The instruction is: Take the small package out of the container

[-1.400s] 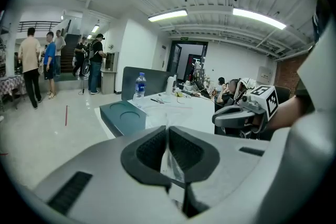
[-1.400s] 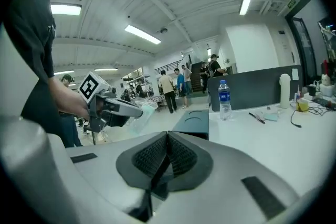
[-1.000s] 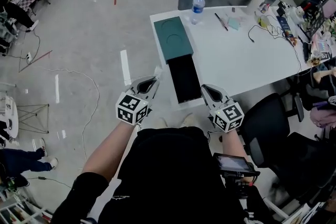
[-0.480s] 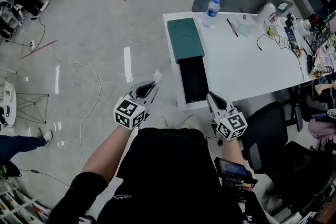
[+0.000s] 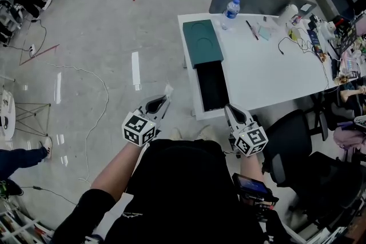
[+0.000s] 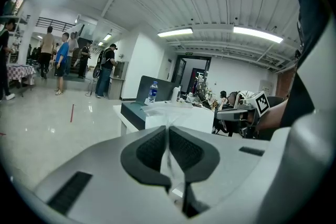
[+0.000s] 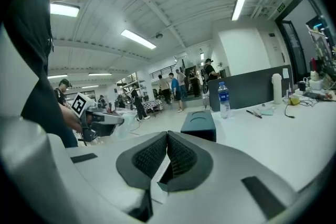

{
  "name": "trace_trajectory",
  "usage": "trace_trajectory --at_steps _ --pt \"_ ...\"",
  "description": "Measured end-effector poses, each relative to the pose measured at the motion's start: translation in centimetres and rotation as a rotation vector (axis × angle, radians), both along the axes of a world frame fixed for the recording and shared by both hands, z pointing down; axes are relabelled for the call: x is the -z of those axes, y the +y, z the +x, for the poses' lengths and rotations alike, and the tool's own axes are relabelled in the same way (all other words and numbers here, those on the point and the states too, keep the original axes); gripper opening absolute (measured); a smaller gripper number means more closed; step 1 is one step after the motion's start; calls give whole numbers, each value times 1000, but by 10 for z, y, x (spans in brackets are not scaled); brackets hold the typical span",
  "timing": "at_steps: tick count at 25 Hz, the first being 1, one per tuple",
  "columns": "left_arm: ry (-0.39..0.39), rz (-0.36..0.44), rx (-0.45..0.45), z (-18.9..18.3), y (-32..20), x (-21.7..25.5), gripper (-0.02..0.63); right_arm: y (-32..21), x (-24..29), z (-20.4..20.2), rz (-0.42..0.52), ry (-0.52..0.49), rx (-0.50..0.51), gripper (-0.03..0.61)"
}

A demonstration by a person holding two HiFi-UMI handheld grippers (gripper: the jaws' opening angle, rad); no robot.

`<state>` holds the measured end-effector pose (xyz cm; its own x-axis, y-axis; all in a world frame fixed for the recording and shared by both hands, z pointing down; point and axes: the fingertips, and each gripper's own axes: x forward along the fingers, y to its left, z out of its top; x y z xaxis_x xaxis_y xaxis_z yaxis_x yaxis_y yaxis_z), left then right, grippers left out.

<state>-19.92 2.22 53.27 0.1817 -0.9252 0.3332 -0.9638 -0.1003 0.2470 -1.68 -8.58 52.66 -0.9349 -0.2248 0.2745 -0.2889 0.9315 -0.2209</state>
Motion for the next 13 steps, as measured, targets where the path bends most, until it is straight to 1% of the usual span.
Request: trace_trajectory --at_steps 13 --pt "17 -1 -45 11 5 -3 23 13 2 8 3 0 -35 26"
